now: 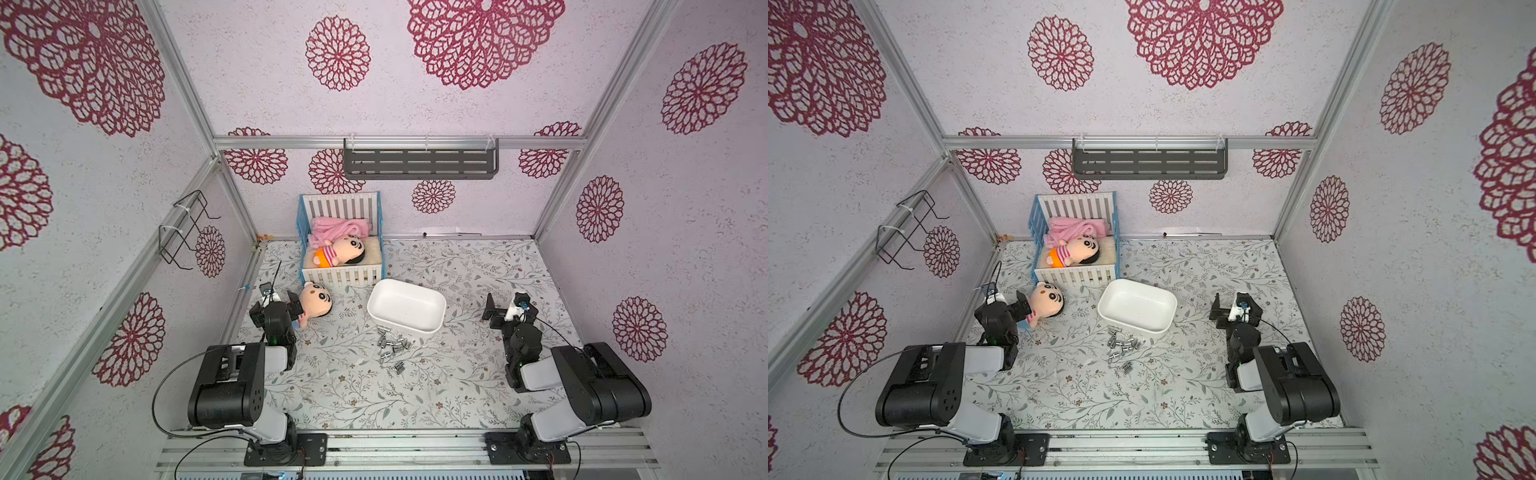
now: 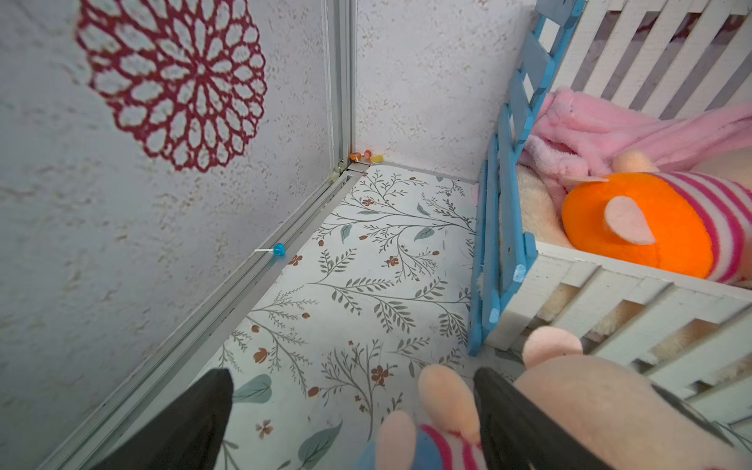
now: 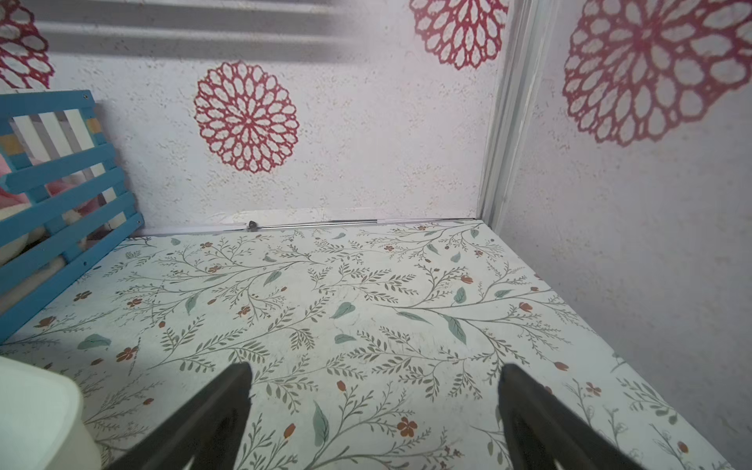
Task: Put the screws on the desktop into the storage box
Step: Pick up the screw from the center of the board.
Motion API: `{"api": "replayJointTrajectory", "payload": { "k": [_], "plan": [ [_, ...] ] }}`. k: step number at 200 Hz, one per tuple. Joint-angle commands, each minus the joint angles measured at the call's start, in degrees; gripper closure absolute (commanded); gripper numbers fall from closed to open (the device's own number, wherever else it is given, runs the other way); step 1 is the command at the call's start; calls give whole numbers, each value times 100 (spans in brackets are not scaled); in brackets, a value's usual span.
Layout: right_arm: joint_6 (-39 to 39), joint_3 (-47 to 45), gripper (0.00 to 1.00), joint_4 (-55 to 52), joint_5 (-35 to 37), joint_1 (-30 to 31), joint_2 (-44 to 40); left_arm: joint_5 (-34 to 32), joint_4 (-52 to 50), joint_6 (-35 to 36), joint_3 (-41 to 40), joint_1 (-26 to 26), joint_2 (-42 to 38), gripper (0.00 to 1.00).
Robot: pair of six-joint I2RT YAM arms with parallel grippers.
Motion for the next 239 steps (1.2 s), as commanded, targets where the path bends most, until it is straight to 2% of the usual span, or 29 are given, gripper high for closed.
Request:
{"api": "replayJointTrajectory", "payload": {
  "k": [1, 153, 171, 190, 206, 212, 224, 239],
  "plan": [
    [100, 7, 1, 217, 14, -33, -31, 57, 183, 11, 32, 63, 6, 3],
    [86, -9, 1, 228, 14, -38, -40, 57, 183, 11, 28, 58, 7, 3],
    [-51, -152, 1, 431, 40, 98, -161, 136, 184, 68, 24, 26, -64, 3],
    [-131, -49, 1, -453, 557, 362, -961, -114, -162, 164, 0, -94, -605, 3],
    [403, 193, 1, -1749, 688, 390, -1809, -322, -743, 185, 19, -210, -1393, 3],
    [807, 276, 1, -2114, 764, 382, -2105, -421, -1064, -8, 38, -242, -1716, 3],
    [1381, 389, 1, -2732, 822, 371, -2524, -644, -1756, -1162, 76, -223, -2356, 3],
    [2654, 563, 1, -3876, 1410, 345, -2929, -518, -2544, -2219, -10, -197, -2998, 3]
  ]
}}
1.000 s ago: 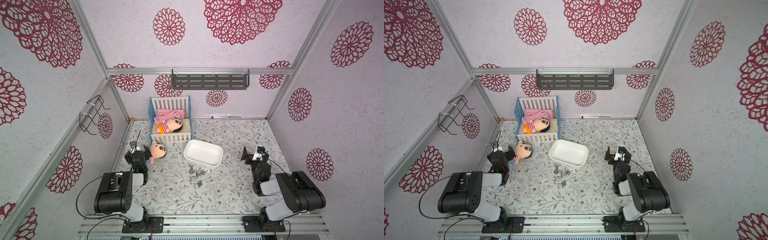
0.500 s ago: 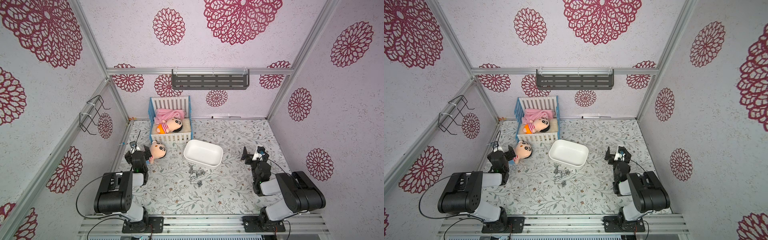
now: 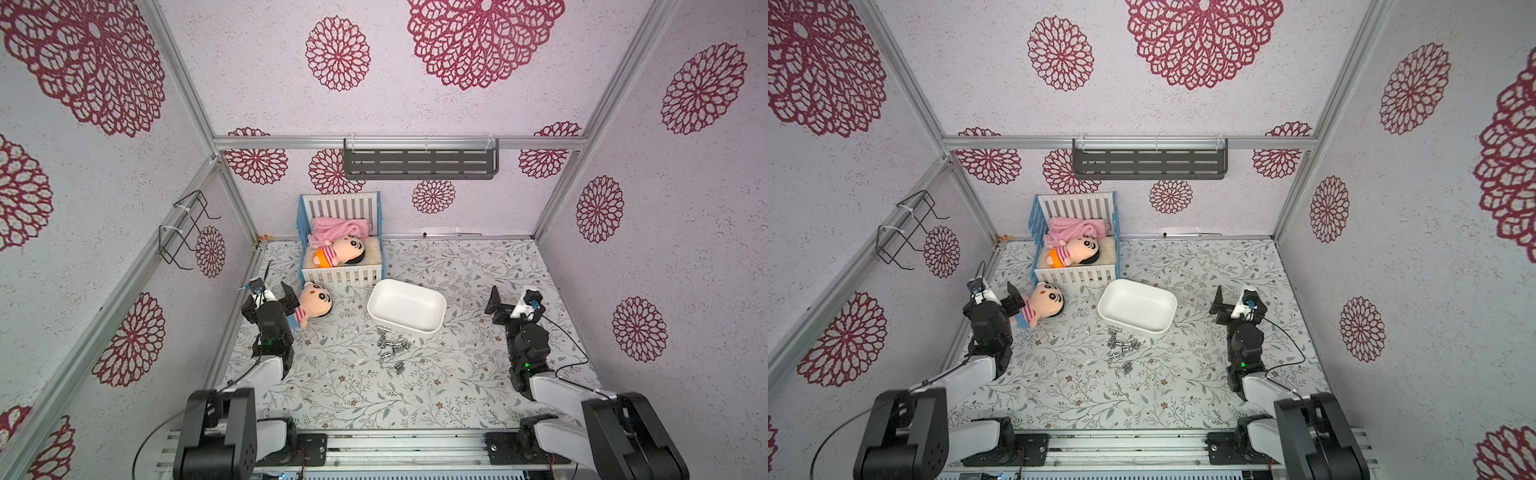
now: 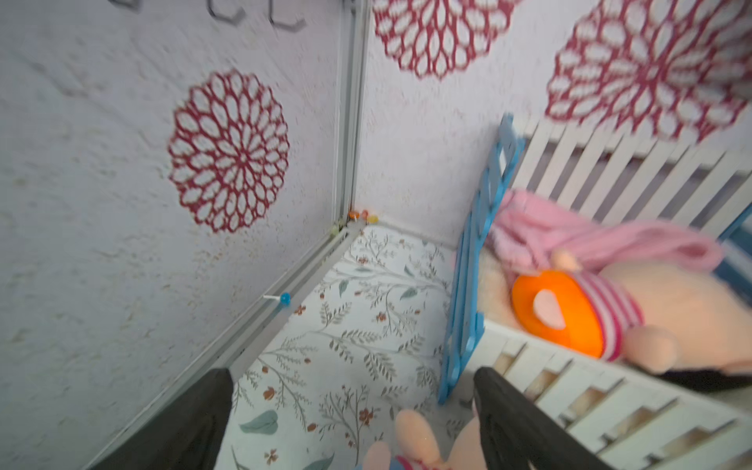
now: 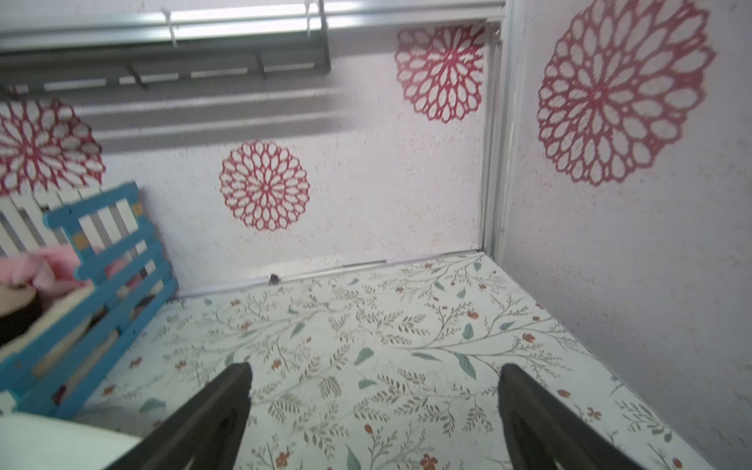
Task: Put the screws on the desktop into the storage box
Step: Pick up the screw from the center of the board.
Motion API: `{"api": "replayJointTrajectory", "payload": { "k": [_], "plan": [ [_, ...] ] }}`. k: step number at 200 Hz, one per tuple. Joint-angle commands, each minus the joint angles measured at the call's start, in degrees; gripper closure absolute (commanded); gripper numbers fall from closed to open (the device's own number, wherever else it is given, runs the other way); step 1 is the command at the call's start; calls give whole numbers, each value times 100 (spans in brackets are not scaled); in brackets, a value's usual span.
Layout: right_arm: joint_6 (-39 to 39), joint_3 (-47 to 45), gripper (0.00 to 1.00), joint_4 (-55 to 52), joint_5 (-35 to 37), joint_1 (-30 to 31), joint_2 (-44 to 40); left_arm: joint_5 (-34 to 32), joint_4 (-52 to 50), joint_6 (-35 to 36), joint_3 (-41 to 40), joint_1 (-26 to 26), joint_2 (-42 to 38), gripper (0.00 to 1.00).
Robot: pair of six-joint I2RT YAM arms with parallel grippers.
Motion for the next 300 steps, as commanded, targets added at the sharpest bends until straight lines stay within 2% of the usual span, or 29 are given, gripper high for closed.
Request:
{"api": "replayJointTrajectory", "payload": {
  "k": [1, 15, 30, 42, 56, 74, 94, 111, 126, 142, 162, 188, 206, 244, 270, 300],
  "plan": [
    [1882, 359, 1, -1992, 862, -22, -579, -164, -1376, -1600, -28, -4, -816, 3],
    [2932, 523, 1, -3070, 1231, -117, -980, 34, -1396, -1992, -200, 86, -1091, 3],
    [3145, 420, 1, -3255, 731, -186, -1469, 1131, -1387, -2005, -159, 293, -1113, 3],
    [3423, 414, 1, -3518, 349, -195, -1943, 1756, -1431, -1950, 7, 292, -1069, 3],
    [3331, 539, 1, -3889, -277, -197, -2518, 2250, -1757, -2026, 189, 230, -1100, 3],
    [3007, 694, 4, -4256, -1250, -193, -3043, 2151, -2079, -2287, 307, -145, -1187, 3],
    [2723, 767, 8, -4651, -2116, -164, -3363, 1525, -2572, -2435, 543, -948, -1229, 3],
    [2589, 624, 10, -4717, -2541, -49, -3471, 971, -3306, -2755, 869, -1522, -1201, 3],
    [2490, 474, 13, -4614, -2735, 202, -3379, 945, -3974, -2989, 1193, -1869, -1138, 2],
    [2307, 471, 15, -4518, -2617, 690, -3017, 1065, -4463, -3001, 1366, -2239, -1116, 2],
    [1896, 757, 19, -4530, -2208, 1683, -2265, 1065, -4865, -2892, 1281, -2743, -1252, 2],
    [1302, 1254, 21, -4684, -1417, 3197, -1186, 1111, -5089, -2962, 851, -3211, -1733, 2],
    [1184, 1422, 21, -4643, -933, 3885, -519, 1176, -5096, -2899, 495, -3486, -2172, 2],
    [1417, 1693, 28, -4271, -593, 4494, 651, 1050, -5083, -2806, -152, -3720, -2536, 2],
    [1602, 1877, 38, -4259, -189, 4634, 1233, 1327, -5083, -2690, -57, -3731, -2345, 3],
    [1625, 1885, 42, -3890, -14, 4793, 1726, 1484, -4995, -2693, 9, -3751, -2140, 3]
  ]
}}
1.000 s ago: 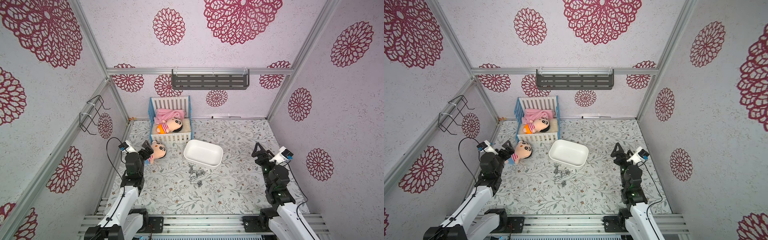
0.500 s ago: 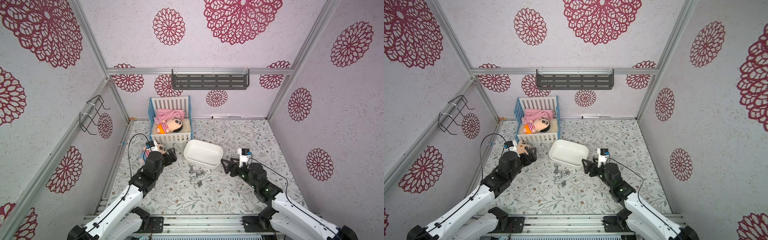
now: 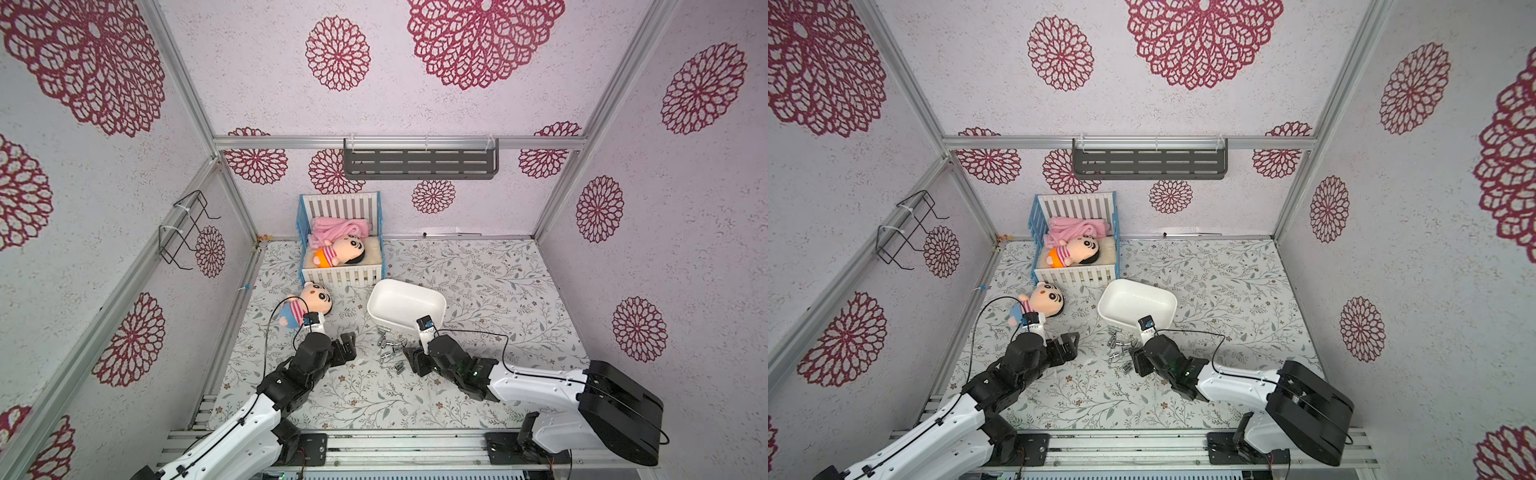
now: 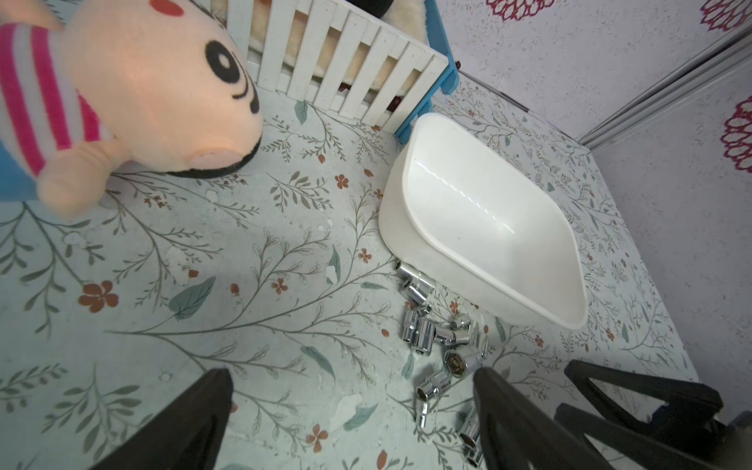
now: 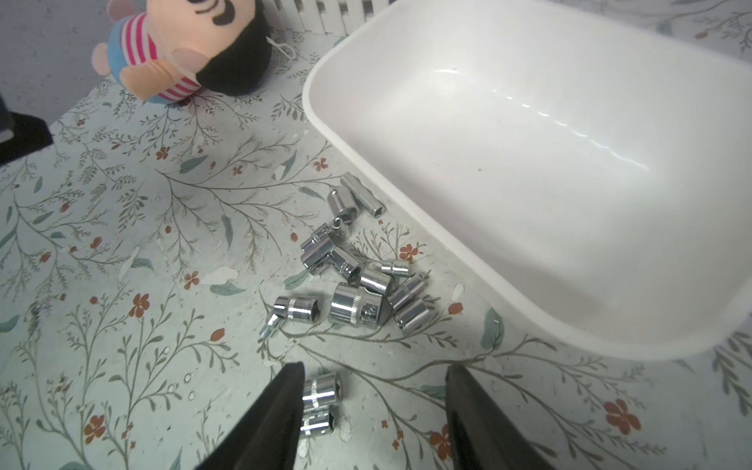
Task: Put the screws on the desktop into the storage box
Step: Pick up the screw from the center of the board.
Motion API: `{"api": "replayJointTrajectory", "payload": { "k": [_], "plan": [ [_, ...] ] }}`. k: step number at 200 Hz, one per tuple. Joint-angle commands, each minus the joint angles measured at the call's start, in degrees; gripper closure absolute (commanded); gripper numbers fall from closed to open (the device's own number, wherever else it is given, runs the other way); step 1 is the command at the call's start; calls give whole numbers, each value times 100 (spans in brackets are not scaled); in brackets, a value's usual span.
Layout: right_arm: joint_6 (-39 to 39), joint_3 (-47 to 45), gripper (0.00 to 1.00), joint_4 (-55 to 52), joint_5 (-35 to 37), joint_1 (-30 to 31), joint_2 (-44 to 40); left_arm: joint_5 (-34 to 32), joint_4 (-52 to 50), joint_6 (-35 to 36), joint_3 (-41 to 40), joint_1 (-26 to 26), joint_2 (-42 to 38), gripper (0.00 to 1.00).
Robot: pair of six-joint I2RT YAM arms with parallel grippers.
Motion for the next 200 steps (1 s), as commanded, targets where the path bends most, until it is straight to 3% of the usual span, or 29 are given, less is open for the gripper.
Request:
{"api": "replayJointTrajectory", "payload": {
  "k": [1, 62, 115, 200],
  "plan": [
    [73, 164, 42, 518, 422, 143, 278, 180, 106, 108, 104, -81, 109, 3],
    [199, 1054, 46, 41, 1244, 769, 1566, 115, 209, 168, 123, -129, 354, 3],
    [486, 1208, 45, -227, 1867, 821, 1796, 134, 275, 164, 103, -184, 378, 3],
    [439, 1352, 48, -163, 1788, 812, 2060, 203, 309, 129, 146, -276, 501, 3]
  ]
}}
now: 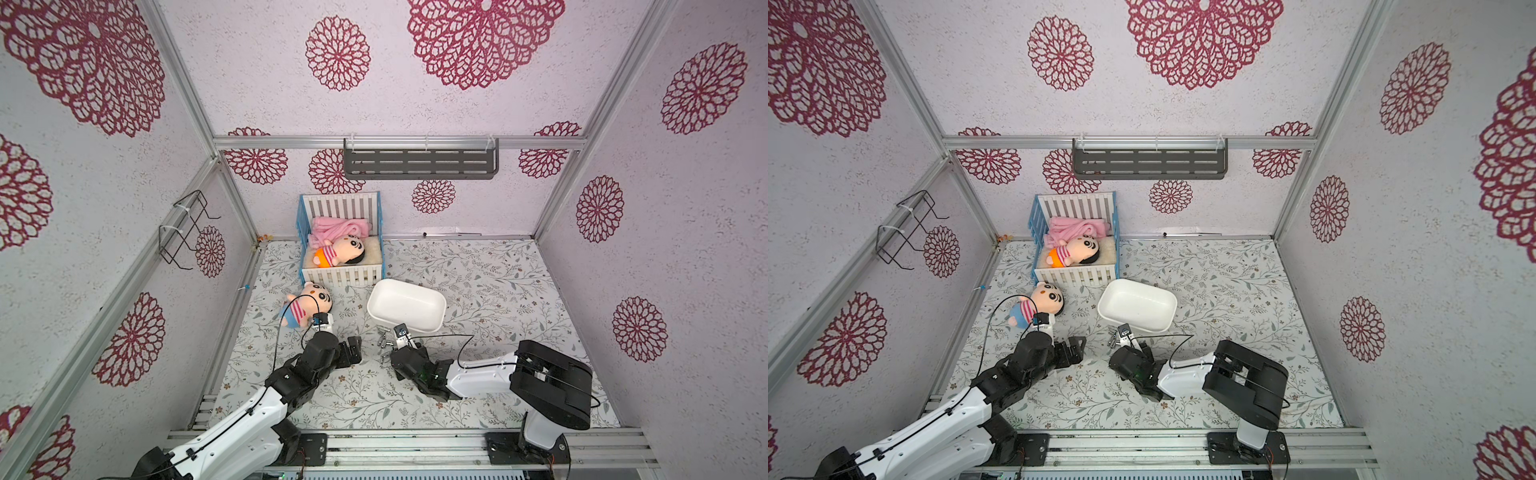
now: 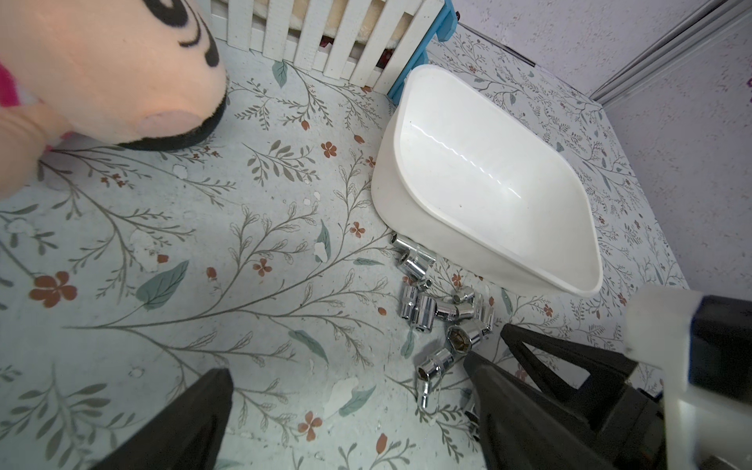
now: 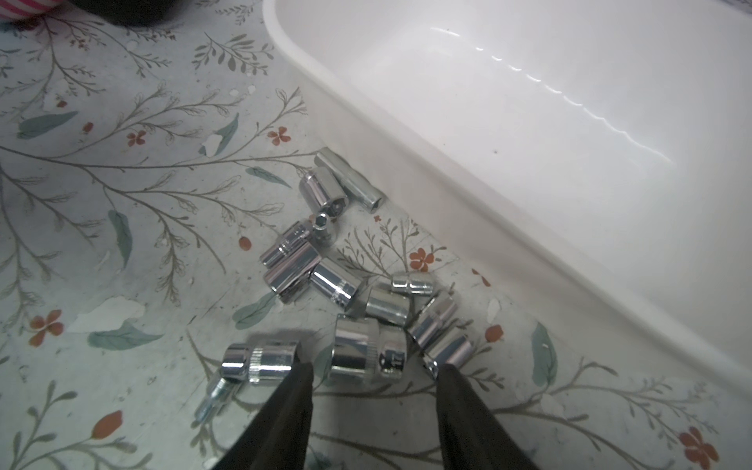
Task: Put the screws on the desktop into the storage box
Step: Pick up the screw from the center of the board.
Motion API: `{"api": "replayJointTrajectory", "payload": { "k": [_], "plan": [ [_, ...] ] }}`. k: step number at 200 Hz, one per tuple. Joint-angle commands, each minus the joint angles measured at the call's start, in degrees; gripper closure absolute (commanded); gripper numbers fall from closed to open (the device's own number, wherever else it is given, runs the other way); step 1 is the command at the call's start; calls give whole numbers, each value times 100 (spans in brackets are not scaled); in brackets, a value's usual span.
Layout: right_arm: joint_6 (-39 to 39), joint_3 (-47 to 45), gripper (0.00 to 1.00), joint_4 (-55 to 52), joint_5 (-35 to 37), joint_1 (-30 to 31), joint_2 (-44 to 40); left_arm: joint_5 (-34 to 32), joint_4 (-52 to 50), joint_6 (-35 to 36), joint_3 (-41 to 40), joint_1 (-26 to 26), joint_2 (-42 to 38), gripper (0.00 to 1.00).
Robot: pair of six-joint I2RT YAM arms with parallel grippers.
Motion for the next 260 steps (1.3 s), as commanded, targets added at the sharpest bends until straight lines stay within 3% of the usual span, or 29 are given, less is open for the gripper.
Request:
{"api": "replayJointTrajectory", "payload": {
  "k": [1, 141, 260],
  "plan": [
    [56, 204, 48, 52, 83, -12, 86, 67, 159, 27, 131, -77, 46, 2],
    [110, 342, 52, 17, 32, -73, 372, 85, 195, 18, 270, -205, 547, 3],
    [47, 338, 58, 97, -11, -100, 448, 57, -19, 175, 636, -297, 1428, 3]
  ]
}}
